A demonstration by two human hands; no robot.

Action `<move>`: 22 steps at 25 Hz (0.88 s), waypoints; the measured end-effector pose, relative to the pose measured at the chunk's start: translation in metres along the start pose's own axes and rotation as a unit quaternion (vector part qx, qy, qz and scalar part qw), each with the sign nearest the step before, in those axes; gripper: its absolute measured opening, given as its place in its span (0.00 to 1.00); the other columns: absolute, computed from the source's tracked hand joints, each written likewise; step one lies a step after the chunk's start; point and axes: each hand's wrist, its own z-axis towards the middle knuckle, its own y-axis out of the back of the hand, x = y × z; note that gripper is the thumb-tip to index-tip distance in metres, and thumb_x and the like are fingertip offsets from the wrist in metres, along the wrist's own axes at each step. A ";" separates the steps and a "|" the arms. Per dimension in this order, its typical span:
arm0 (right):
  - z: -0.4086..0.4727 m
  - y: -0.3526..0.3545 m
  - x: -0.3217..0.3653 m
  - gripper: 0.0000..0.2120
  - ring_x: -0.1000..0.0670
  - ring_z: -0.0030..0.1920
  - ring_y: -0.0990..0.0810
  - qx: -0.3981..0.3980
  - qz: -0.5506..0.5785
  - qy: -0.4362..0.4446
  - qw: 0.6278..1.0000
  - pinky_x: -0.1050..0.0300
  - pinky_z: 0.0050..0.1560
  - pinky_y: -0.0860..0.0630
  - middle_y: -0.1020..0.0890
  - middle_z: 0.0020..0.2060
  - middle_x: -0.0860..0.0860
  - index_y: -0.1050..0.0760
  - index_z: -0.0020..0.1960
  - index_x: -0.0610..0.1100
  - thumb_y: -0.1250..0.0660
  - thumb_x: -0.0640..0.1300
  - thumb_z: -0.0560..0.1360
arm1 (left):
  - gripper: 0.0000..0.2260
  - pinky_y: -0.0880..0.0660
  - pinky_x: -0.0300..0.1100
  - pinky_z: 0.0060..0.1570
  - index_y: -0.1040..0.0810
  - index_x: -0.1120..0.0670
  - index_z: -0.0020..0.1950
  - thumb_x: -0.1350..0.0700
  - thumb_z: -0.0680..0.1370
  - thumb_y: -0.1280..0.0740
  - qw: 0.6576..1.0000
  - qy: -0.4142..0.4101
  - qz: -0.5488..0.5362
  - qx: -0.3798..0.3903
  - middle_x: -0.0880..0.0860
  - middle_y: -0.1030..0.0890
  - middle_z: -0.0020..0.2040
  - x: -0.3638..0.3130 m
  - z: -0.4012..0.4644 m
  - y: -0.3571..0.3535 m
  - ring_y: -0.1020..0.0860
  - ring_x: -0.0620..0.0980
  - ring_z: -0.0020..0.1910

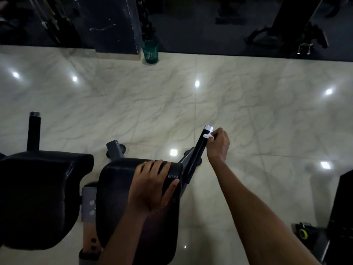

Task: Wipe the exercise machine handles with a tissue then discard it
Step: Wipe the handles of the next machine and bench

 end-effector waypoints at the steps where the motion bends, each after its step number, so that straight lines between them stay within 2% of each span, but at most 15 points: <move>1: -0.002 0.005 0.000 0.07 0.48 0.41 0.30 0.010 -0.001 0.012 1.000 0.62 0.40 0.39 0.27 0.41 0.46 0.32 0.40 0.42 0.40 0.32 0.71 | 0.25 0.29 0.51 0.55 0.23 0.55 0.62 0.39 0.79 0.48 1.000 0.001 -0.003 0.003 0.53 0.21 0.57 0.000 -0.001 0.000 0.23 0.55 0.55; 4: -0.004 0.033 0.001 0.07 0.46 0.39 0.28 0.013 -0.026 0.016 0.999 0.58 0.38 0.37 0.25 0.37 0.46 0.33 0.40 0.43 0.42 0.31 0.71 | 0.25 0.29 0.51 0.54 0.23 0.53 0.61 0.38 0.78 0.48 0.999 0.011 -0.018 0.030 0.52 0.21 0.57 0.001 -0.002 0.002 0.23 0.53 0.54; 6: 0.002 0.063 0.004 0.06 0.44 0.38 0.26 0.007 -0.059 0.047 0.997 0.57 0.37 0.35 0.22 0.36 0.46 0.30 0.43 0.42 0.40 0.32 0.72 | 0.23 0.29 0.49 0.52 0.23 0.51 0.59 0.37 0.77 0.46 0.998 0.031 -0.043 0.043 0.49 0.21 0.55 -0.002 0.002 0.009 0.23 0.52 0.52; 8: 0.012 0.098 0.015 0.04 0.44 0.39 0.23 0.000 -0.079 0.089 0.993 0.56 0.38 0.32 0.20 0.37 0.45 0.25 0.45 0.42 0.36 0.35 0.73 | 0.25 0.28 0.47 0.52 0.24 0.50 0.61 0.36 0.74 0.44 0.993 0.044 -0.099 0.042 0.47 0.23 0.55 -0.009 0.014 0.027 0.23 0.50 0.53; 10: 0.019 0.132 0.036 0.05 0.43 0.40 0.22 -0.006 -0.078 0.132 0.988 0.55 0.40 0.29 0.20 0.38 0.45 0.22 0.45 0.43 0.35 0.35 0.72 | 0.29 0.29 0.45 0.57 0.29 0.48 0.66 0.35 0.71 0.43 0.981 0.054 -0.183 0.046 0.43 0.26 0.59 -0.024 0.036 0.053 0.27 0.46 0.58; 12: 0.019 0.158 0.062 0.07 0.43 0.37 0.22 -0.004 -0.069 0.186 0.980 0.56 0.39 0.30 0.22 0.35 0.45 0.21 0.43 0.42 0.36 0.34 0.70 | 0.30 0.30 0.42 0.59 0.31 0.47 0.67 0.35 0.69 0.43 0.959 0.067 -0.273 0.036 0.40 0.28 0.58 -0.046 0.060 0.080 0.28 0.43 0.59; 16: 0.014 0.214 0.122 0.08 0.41 0.35 0.23 -0.006 -0.080 0.272 0.959 0.58 0.36 0.35 0.24 0.34 0.41 0.22 0.38 0.37 0.39 0.37 0.67 | 0.26 0.31 0.36 0.54 0.29 0.49 0.64 0.40 0.68 0.38 0.941 -0.002 -0.339 0.005 0.43 0.26 0.56 -0.105 0.108 0.141 0.27 0.44 0.56; 19: 0.023 0.264 0.149 0.09 0.43 0.34 0.24 -0.062 -0.091 0.269 0.957 0.53 0.37 0.29 0.22 0.31 0.42 0.23 0.35 0.38 0.38 0.41 0.70 | 0.24 0.28 0.40 0.54 0.28 0.50 0.63 0.44 0.68 0.34 0.935 -0.050 -0.351 -0.014 0.46 0.24 0.55 -0.138 0.137 0.177 0.26 0.45 0.54; 22: 0.033 0.312 0.153 0.06 0.44 0.36 0.23 -0.070 -0.107 0.249 0.960 0.50 0.38 0.26 0.22 0.33 0.43 0.23 0.36 0.38 0.32 0.36 0.71 | 0.20 0.26 0.42 0.53 0.26 0.51 0.59 0.47 0.70 0.29 0.929 -0.077 -0.361 -0.028 0.46 0.23 0.53 -0.162 0.158 0.196 0.25 0.45 0.53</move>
